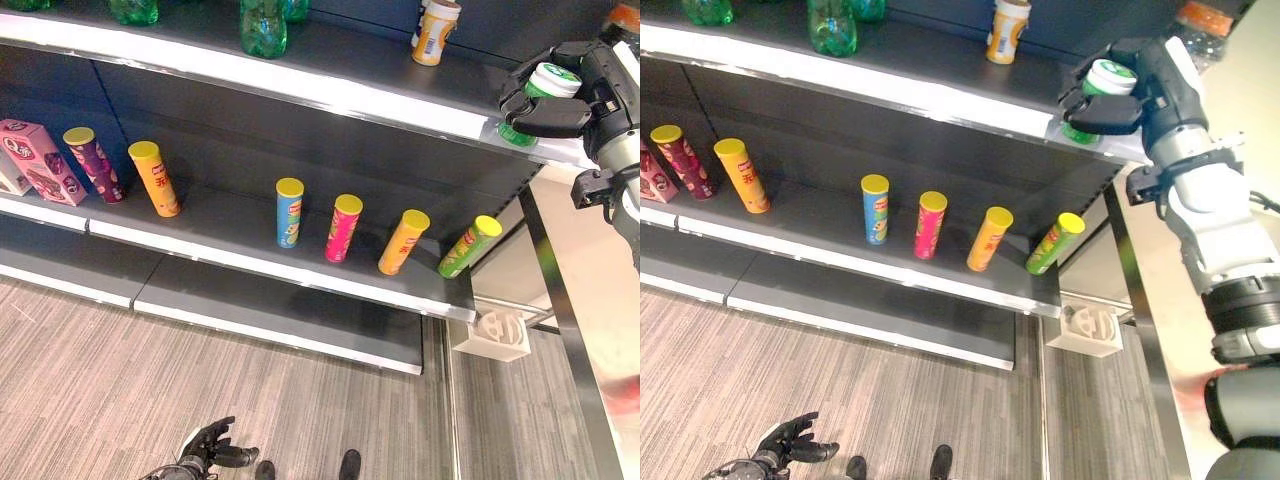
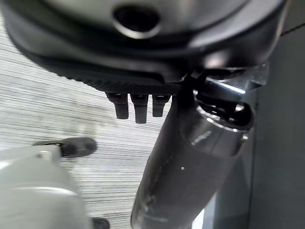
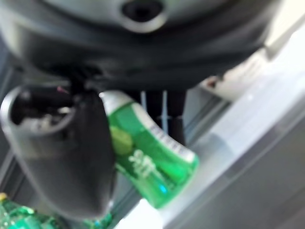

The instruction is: Put the goods on the table back onto the shelves and tidy them up.

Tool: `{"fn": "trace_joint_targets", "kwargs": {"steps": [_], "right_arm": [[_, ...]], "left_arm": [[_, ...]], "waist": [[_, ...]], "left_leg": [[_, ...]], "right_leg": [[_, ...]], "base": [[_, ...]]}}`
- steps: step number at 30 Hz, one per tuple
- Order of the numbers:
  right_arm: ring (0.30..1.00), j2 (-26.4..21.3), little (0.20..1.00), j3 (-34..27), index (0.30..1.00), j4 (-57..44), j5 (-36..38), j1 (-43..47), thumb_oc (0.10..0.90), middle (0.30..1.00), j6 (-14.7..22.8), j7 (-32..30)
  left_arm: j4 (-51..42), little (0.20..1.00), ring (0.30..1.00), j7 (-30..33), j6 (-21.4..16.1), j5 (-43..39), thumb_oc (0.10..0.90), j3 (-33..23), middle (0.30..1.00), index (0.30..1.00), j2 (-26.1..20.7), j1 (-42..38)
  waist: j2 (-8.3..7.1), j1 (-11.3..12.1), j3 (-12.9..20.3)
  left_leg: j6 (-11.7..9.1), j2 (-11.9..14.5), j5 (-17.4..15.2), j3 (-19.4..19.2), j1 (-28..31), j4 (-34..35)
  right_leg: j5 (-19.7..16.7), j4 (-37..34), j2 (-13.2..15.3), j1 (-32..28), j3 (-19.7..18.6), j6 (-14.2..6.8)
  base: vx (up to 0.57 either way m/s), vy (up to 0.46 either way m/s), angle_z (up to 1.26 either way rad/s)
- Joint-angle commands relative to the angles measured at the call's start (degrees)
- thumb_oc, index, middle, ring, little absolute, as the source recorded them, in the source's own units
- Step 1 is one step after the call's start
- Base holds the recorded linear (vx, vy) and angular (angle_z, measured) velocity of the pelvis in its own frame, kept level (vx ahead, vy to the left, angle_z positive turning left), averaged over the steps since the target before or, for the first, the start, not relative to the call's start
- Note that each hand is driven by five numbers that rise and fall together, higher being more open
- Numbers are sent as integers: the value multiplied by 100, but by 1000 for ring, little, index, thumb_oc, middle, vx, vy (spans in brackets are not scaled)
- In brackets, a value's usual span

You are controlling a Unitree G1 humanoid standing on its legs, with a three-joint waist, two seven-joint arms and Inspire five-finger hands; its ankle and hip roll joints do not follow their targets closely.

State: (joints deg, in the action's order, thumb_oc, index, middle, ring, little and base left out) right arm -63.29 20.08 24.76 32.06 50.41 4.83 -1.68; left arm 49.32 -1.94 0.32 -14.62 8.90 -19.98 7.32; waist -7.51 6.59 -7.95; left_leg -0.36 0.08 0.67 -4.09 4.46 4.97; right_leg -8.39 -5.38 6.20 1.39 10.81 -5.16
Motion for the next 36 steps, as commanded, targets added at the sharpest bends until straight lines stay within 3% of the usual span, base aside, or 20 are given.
{"fn": "trace_joint_targets", "kwargs": {"steps": [1,8,17,36], "right_arm": [[300,-45,300,-40,300,359,-40,1339,400,300,408,-445],[300,150,300,21,300,752,-247,1743,400,300,418,-731],[300,151,300,621,300,1617,-687,2464,400,300,219,-849],[300,239,300,604,300,1911,-1169,2276,400,300,33,-981]], "left_arm": [[-69,900,900,24,-188,-161,800,328,900,900,-263,-174],[-132,900,900,69,-177,-205,800,380,900,900,-269,-151],[-224,900,900,103,-161,-258,800,484,900,900,-300,-158],[-188,900,900,186,-133,-217,800,519,900,900,-256,-165]], "waist": [[-82,194,372],[-107,315,341],[-162,415,292],[-133,378,206]], "left_leg": [[-197,58,191,-67,-379,3],[-200,40,211,61,-439,3],[-198,-1,253,227,-539,3],[-185,-2,235,241,-546,3]], "right_leg": [[105,38,320,-486,176,-576],[136,38,325,-537,319,-572],[121,38,337,-552,456,-563],[138,38,328,-524,429,-552]], "base": [[20,-8,9],[10,-7,15],[3,-2,15],[1,1,2]]}}
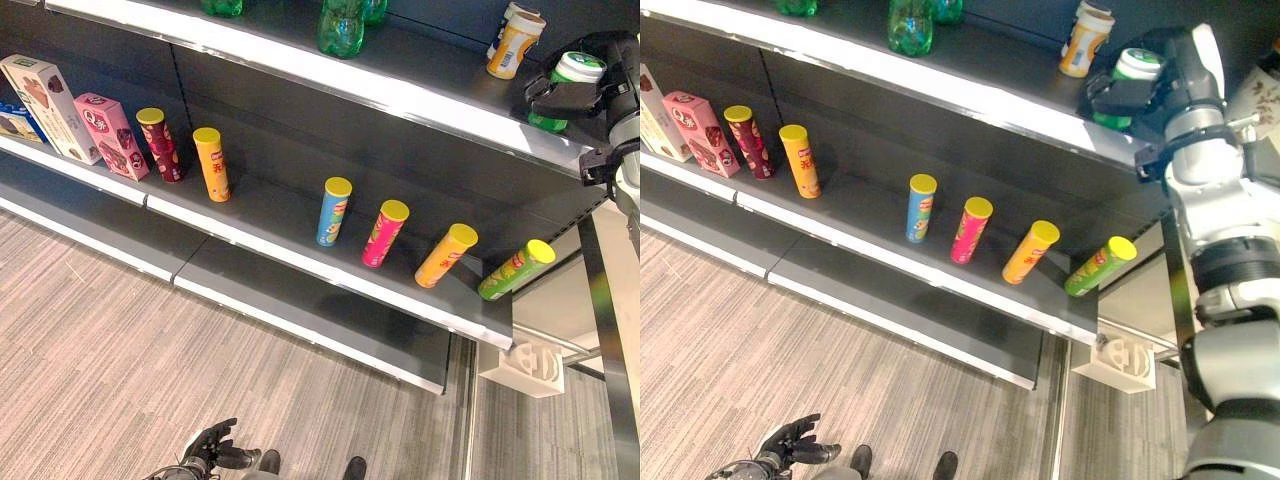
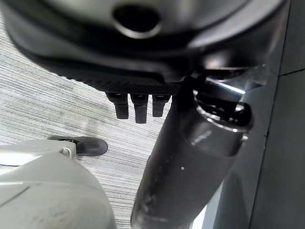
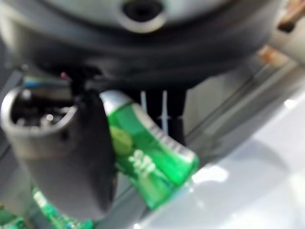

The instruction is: Put the goods on the table back onto the shelves and tidy them up.

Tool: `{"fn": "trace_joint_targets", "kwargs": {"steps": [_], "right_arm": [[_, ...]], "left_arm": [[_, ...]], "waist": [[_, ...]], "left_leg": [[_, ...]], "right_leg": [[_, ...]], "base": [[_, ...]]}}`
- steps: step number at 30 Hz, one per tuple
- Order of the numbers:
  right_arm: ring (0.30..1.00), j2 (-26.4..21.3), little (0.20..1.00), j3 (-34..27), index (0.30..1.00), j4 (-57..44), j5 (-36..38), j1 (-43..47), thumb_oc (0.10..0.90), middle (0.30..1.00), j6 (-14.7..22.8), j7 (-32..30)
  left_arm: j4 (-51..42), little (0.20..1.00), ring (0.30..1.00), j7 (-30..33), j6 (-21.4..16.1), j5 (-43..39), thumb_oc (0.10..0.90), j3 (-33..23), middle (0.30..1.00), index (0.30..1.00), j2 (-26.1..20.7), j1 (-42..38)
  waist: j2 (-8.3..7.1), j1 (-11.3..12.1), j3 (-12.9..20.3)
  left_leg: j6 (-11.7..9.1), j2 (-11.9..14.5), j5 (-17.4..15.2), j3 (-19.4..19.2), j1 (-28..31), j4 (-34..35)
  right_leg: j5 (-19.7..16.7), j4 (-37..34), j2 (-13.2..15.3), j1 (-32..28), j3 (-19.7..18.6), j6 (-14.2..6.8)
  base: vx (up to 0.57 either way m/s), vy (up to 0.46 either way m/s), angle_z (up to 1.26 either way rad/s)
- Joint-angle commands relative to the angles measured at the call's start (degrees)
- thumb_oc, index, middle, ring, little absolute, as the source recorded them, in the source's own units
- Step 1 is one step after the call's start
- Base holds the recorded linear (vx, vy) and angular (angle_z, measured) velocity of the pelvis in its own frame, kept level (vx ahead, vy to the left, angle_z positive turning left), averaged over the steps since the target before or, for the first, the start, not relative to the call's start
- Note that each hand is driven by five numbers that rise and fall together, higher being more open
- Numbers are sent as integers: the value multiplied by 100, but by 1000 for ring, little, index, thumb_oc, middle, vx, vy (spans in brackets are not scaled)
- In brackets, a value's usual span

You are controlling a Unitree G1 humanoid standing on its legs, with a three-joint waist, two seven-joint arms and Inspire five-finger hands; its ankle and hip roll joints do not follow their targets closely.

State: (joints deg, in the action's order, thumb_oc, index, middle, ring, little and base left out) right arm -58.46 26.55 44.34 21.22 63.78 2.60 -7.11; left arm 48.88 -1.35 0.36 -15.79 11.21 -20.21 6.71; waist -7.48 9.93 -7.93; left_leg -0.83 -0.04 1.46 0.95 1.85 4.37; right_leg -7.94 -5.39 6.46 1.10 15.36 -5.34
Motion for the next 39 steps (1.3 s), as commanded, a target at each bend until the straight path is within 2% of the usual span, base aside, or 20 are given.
{"fn": "trace_joint_targets", "kwargs": {"steps": [1,2,3,13,21,23,26,32,33,37,39], "right_arm": [[319,-257,319,-36,319,-46,-108,941,413,319,252,-456],[848,-231,848,-71,848,-52,-89,917,765,848,259,-464],[900,-208,900,-78,900,-53,-76,907,800,900,258,-450],[900,-91,900,-191,900,-257,-126,842,800,900,259,-558],[900,60,900,-622,900,-688,-156,687,800,900,377,-934],[900,179,900,-810,900,-848,-180,639,800,900,391,-1126],[900,650,900,-1136,900,-1141,-41,490,800,900,398,-1360],[900,1078,900,-1125,900,-1233,38,518,800,900,263,-1470],[900,1296,900,-1169,900,-1294,3,494,800,900,220,-1571],[900,1464,900,-1214,900,-1292,-126,528,800,900,173,-1708],[900,1708,900,-1207,900,-1273,-300,623,800,900,147,-1962]], "left_arm": [[-135,900,900,132,-139,-89,800,285,900,900,-238,-104],[-129,900,900,140,-139,-94,800,286,900,900,-228,-98],[-101,900,900,147,-132,-91,800,284,900,900,-217,-101],[-358,900,900,177,-127,-161,800,295,900,900,-226,-45],[-612,900,900,189,-89,-246,800,306,900,900,-219,33],[-646,900,900,223,-72,-245,800,313,900,900,-216,22],[-601,900,900,324,-22,-270,800,314,900,900,-159,-41],[-557,900,900,428,53,-302,800,321,900,900,-107,-78],[-564,900,900,492,71,-318,800,337,900,900,-77,-89],[-578,900,900,539,86,-318,800,373,900,900,-57,-94],[-532,900,900,658,-22,-324,800,487,900,900,-14,-101]], "waist": [[-138,43,204],[-132,38,203],[-127,34,204],[-94,39,169],[-56,40,159],[-53,36,163],[-39,20,178],[-55,-18,187],[-47,-25,186],[-39,-10,183],[-49,-1,168]], "left_leg": [[-139,7,150,-273,-284,63],[-138,7,147,-277,-282,63],[-138,8,147,-283,-276,63],[-131,-1,144,-295,-296,63],[-103,-19,103,-299,-262,63],[-101,-14,94,-313,-253,63],[-95,-4,75,-341,-238,63],[-92,8,60,-363,-198,63],[-87,7,53,-367,-186,63],[-81,1,52,-352,-192,63],[-75,-11,56,-330,-208,63]], "right_leg": [[93,39,301,-496,-27,-538],[94,39,301,-497,-33,-535],[93,39,302,-501,-35,-535],[92,39,306,-488,-24,-537],[84,39,323,-522,-17,-551],[88,39,323,-518,-34,-547],[108,39,319,-514,-53,-528],[111,39,313,-528,-76,-501],[104,39,314,-538,-77,-499],[104,39,318,-547,-70,-500],[106,39,322,-554,-39,-502]], "base": [[0,0,0],[5,5,-4],[10,7,-5],[0,2,-2],[0,0,0],[0,0,0],[3,7,-7],[-1,1,-1],[0,0,0],[-1,1,-1],[0,0,0]]}}
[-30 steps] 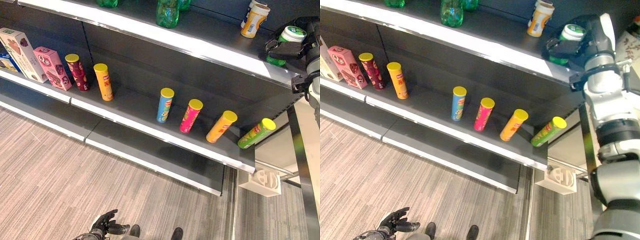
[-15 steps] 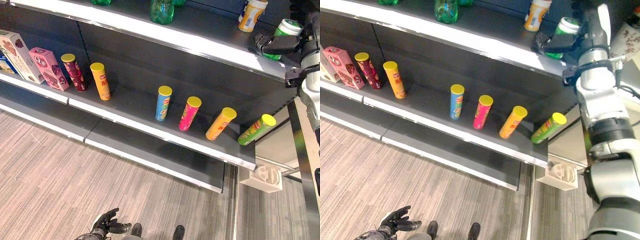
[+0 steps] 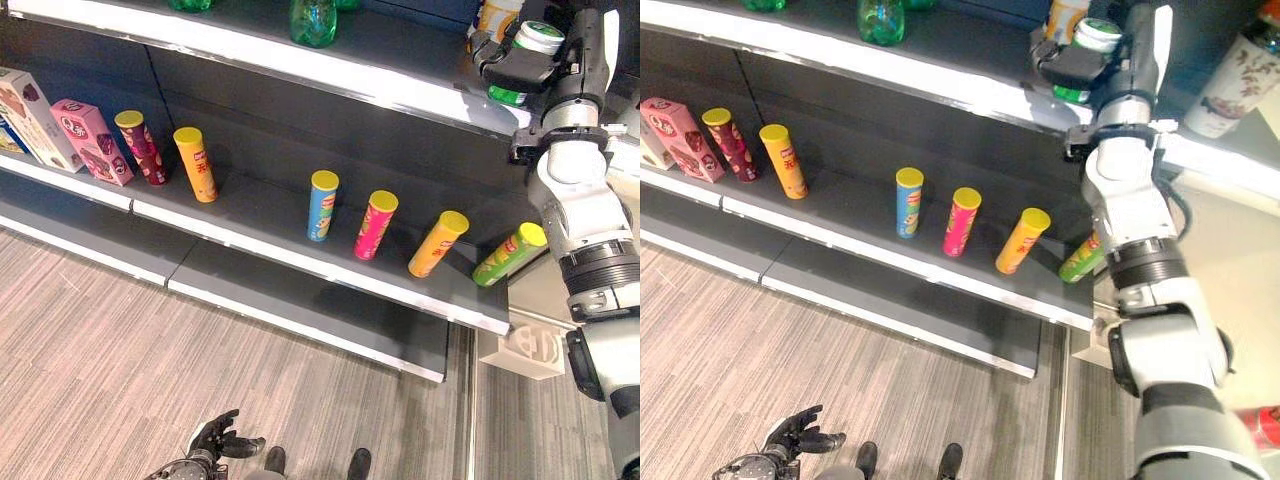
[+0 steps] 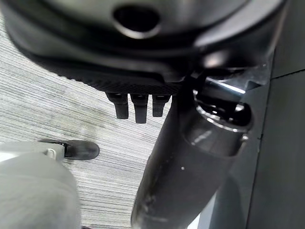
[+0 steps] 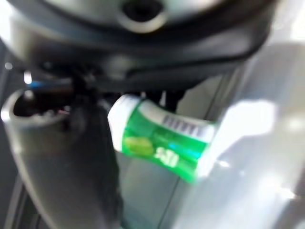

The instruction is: Put the goods on the table back onto the shelves and tidy them up.

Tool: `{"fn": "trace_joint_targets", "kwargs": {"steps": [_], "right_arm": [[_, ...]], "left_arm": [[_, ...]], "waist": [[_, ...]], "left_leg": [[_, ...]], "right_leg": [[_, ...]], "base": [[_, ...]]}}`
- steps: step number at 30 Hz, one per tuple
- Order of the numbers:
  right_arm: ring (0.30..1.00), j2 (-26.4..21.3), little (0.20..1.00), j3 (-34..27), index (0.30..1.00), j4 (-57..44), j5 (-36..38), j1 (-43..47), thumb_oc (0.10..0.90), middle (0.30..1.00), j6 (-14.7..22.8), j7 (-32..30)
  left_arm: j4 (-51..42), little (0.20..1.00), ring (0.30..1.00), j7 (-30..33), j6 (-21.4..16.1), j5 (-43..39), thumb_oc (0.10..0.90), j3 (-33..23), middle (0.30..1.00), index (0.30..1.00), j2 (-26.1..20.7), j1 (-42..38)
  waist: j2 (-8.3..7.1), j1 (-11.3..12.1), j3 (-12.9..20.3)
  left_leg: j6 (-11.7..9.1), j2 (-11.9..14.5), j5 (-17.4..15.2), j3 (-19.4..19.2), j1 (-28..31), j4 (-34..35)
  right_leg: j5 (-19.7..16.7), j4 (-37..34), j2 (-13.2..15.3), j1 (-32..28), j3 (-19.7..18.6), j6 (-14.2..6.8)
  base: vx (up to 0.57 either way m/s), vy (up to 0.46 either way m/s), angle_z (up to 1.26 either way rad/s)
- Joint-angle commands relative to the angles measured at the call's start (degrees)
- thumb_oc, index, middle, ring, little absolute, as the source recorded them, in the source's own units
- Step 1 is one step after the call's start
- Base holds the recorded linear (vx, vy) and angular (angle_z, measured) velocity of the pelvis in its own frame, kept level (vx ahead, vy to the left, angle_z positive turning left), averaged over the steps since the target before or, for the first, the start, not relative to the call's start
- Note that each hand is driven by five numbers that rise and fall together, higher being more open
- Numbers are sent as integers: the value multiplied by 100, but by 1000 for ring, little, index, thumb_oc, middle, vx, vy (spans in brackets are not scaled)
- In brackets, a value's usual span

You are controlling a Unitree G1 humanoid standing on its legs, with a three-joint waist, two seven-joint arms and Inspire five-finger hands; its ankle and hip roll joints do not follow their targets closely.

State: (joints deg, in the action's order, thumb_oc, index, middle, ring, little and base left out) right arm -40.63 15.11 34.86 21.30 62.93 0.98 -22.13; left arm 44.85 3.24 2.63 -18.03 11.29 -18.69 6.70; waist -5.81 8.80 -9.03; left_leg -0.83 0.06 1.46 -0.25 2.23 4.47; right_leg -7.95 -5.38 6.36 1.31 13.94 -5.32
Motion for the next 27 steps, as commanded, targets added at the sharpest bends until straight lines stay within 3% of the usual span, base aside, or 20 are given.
{"fn": "trace_joint_targets", "kwargs": {"steps": [1,16,27], "right_arm": [[900,-73,900,-49,900,-259,-335,817,800,900,232,-456],[900,-191,900,179,900,299,-824,1532,800,900,65,-819],[900,79,900,109,900,333,-766,1498,800,900,109,-843]], "left_arm": [[-92,900,900,130,-209,-70,800,533,900,900,-153,-119],[-266,900,900,146,-210,-232,800,522,900,900,-324,-105],[-285,900,900,161,-206,-238,800,559,900,900,-327,-110]], "waist": [[-228,112,281],[-196,205,250],[-164,204,264]], "left_leg": [[-78,-22,58,-205,-251,53],[-47,-72,57,-133,-279,53],[-40,-78,41,-128,-239,53]], "right_leg": [[111,38,330,-571,105,-506],[78,38,365,-569,159,-521],[100,38,378,-590,163,-514]], "base": [[0,0,0],[-2,2,2],[0,0,0]]}}
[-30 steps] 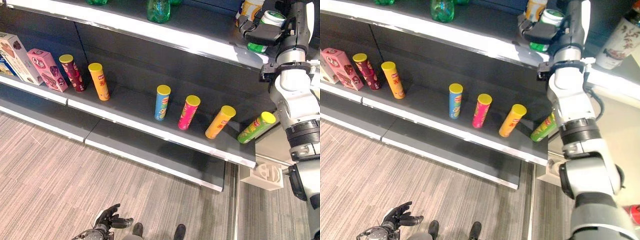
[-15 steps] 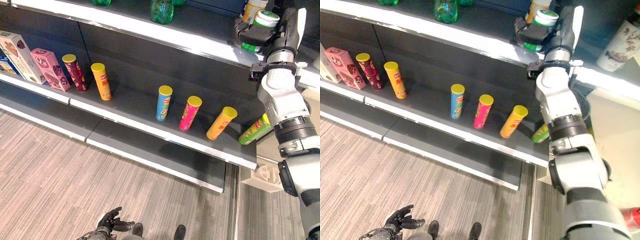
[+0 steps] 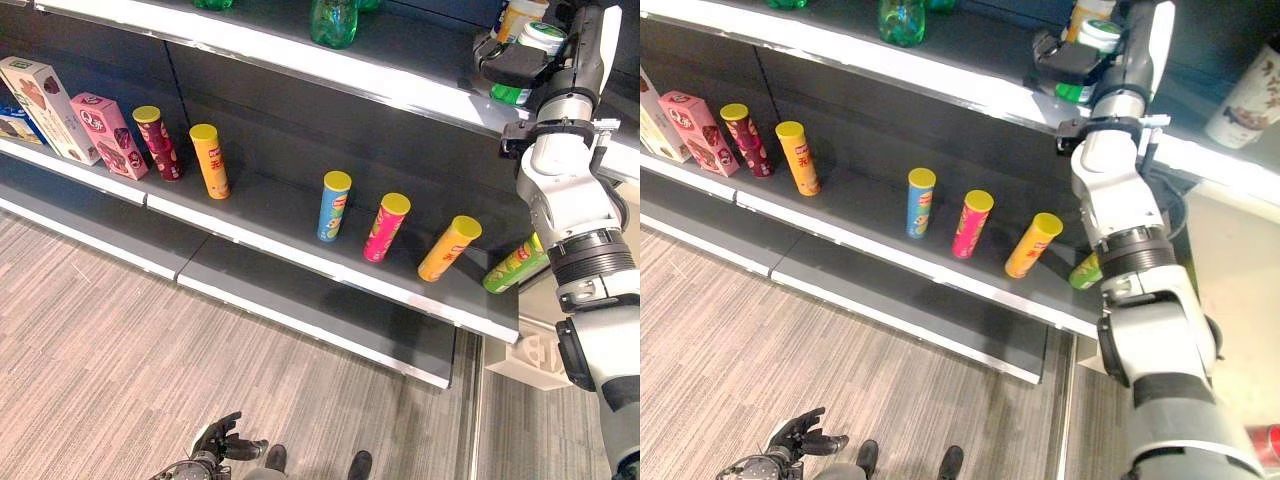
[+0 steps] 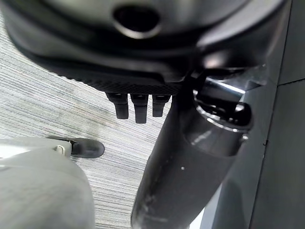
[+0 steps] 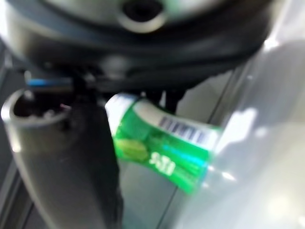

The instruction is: Put the goods on the table back onto the shelves and tidy them up.

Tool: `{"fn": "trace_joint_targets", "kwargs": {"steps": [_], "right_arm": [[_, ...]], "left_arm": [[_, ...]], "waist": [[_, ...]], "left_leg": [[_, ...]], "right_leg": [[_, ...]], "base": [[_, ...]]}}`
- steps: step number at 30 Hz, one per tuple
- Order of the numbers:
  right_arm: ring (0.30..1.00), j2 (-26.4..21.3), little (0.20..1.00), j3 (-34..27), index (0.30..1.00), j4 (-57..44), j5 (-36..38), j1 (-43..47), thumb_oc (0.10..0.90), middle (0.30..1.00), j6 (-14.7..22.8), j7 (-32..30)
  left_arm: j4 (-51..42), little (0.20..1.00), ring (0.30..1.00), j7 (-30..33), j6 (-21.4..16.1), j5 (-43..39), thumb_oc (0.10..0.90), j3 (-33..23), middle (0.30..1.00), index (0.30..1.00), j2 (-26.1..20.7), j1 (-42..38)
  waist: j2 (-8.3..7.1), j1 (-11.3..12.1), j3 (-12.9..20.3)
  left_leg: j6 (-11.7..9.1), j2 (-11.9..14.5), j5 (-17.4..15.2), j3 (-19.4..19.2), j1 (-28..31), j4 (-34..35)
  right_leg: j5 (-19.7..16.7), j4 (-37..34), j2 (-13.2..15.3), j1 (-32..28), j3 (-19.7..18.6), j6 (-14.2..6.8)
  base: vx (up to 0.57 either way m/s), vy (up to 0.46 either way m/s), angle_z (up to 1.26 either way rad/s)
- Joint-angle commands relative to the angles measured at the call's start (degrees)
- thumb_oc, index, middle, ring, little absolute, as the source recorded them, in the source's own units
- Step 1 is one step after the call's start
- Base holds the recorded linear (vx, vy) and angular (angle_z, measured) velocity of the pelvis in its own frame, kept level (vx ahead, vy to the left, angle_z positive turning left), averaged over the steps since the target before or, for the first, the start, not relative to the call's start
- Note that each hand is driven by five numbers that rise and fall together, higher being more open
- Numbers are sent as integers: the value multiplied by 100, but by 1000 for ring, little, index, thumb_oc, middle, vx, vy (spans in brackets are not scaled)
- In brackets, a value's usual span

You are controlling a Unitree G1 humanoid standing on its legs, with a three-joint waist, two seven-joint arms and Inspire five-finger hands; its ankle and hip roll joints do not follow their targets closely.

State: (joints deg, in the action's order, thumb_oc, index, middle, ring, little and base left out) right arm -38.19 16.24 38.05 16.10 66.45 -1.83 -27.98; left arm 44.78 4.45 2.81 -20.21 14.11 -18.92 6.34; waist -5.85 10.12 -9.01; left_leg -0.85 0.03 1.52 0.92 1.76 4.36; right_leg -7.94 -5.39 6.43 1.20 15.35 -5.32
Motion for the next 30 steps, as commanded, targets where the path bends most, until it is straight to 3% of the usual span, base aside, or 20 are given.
{"fn": "trace_joint_targets", "kwargs": {"steps": [1,11,18,22,23,27,28,30], "right_arm": [[900,-120,900,-2,900,25,-256,1163,800,900,383,-274],[900,-155,900,-24,900,20,-443,1183,800,900,356,-392],[900,-745,900,-448,900,-1326,-860,877,800,900,525,-714],[900,-1110,900,-824,900,-2496,-984,631,800,900,799,-789],[900,-1210,900,-968,900,-2922,-696,485,800,900,1083,-694],[900,-1428,900,-1249,900,-3605,-477,183,800,900,1375,-475],[900,-1596,900,-1465,900,-4029,-300,-157,800,900,1605,-352],[900,-1594,900,-1518,900,-4059,-301,-217,800,900,1598,-345]], "left_arm": [[-286,900,900,45,-222,-32,800,282,900,900,-309,-70],[-265,900,900,79,-245,-49,800,273,900,900,-305,-130],[-148,900,900,95,-242,8,800,143,900,900,-252,-176],[-28,900,900,109,-223,12,800,-16,900,900,-189,-217],[43,900,900,99,-209,-11,800,-81,900,900,-152,-228],[154,900,900,44,-193,5,800,-143,900,900,-131,-252],[184,900,900,25,-184,9,800,-233,900,900,-89,-262],[185,900,900,25,-185,9,800,-218,900,900,-110,-258]], "waist": [[-160,72,265],[-158,59,260],[-140,-53,298],[-145,-190,335],[-147,-286,352],[-165,-369,390],[-140,-486,401],[-158,-457,408]], "left_leg": [[-38,-79,34,-247,-197,64],[-39,-84,23,-236,-188,64],[-39,-75,-4,-262,-155,64],[-41,-47,-30,-328,-143,64],[-39,-33,-43,-374,-129,64],[-46,-10,-69,-471,-106,64],[-51,13,-90,-546,-74,64],[-51,15,-93,-560,-72,64]], "right_leg": [[105,39,372,-584,33,-516],[114,39,377,-607,71,-511],[133,39,383,-609,48,-520],[139,39,368,-552,-33,-518],[135,39,361,-526,-93,-517],[124,39,341,-484,-184,-522],[107,39,328,-454,-267,-527],[105,39,327,-450,-281,-527]], "base": [[0,0,0],[0,0,0],[5,2,1],[10,2,-2],[9,5,-16],[14,7,-18],[16,10,-17],[8,5,-31]]}}
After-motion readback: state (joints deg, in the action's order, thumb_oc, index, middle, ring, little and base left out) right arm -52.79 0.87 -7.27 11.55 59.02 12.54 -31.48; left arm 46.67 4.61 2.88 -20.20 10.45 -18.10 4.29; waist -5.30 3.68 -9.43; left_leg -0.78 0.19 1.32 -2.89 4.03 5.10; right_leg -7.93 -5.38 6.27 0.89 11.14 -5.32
